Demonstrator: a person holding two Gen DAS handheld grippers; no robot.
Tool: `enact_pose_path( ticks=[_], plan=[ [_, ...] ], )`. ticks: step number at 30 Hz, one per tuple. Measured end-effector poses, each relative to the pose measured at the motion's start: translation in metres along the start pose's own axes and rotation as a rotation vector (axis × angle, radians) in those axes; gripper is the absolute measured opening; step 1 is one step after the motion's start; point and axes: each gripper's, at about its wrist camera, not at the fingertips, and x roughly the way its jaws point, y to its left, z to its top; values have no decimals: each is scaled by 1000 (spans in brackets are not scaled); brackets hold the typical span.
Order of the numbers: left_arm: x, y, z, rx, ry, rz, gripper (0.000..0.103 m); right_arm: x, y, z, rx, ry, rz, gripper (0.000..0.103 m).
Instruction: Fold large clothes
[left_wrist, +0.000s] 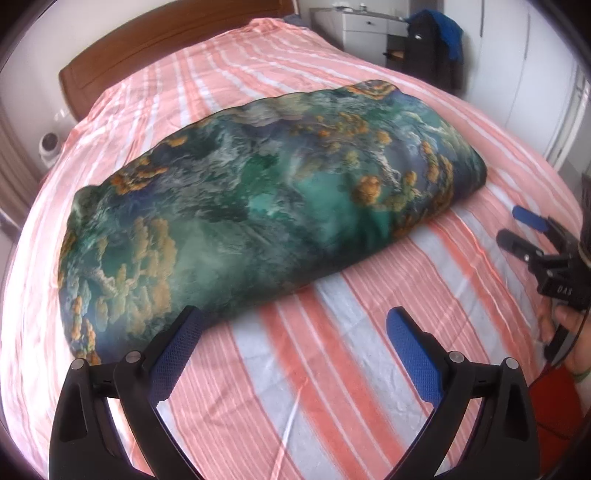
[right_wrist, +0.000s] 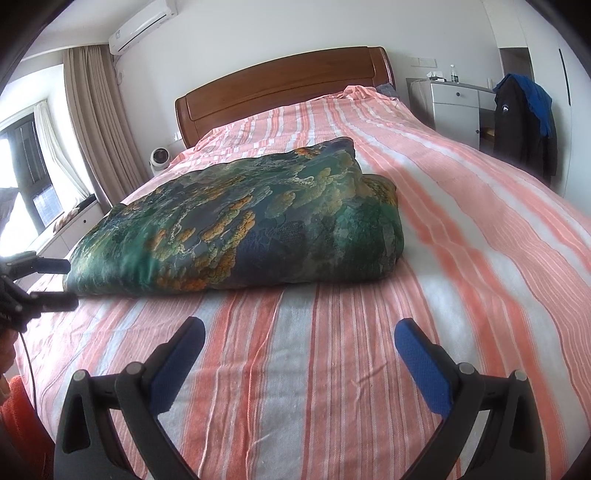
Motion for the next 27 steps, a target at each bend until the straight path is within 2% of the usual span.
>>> enact_pose_path(
  ticks=[5, 8, 12, 15, 17, 19, 21, 24, 25, 27],
  plan=[
    [-1, 12, 1, -47, -1, 4, 100, 1, 0, -1, 4, 9, 7, 101],
    [-3, 14, 11, -69, -22, 12, 100, -2, -11, 2, 64, 7, 25, 101],
    [-8, 20, 28, -125, -80, -35, 100, -12, -47, 15, 266, -40, 60, 101],
    [-3, 18, 40, -129, -92, -42, 100, -11, -76, 24, 448, -66, 116, 102],
    [0, 15, 44, -122, -93, -51, 100, 1, -92, 28, 563, -53, 178, 103],
    [-2, 12, 48, -104, -95, -58, 100, 32, -100, 32, 663, 38, 285, 103],
    [-3, 10, 53, -79, -96, -58, 100, 57, -102, 36, 716, 89, 307, 103],
    [-11, 12, 78, -46, -95, -81, 100, 75, -94, 50, 720, 55, 307, 103],
    [-11, 11, 89, -38, -88, -104, 100, 78, -90, 54, 713, 52, 275, 101],
    [-10, 8, 116, -24, -59, -172, 100, 75, -80, 60, 665, 27, 197, 63]
  ],
)
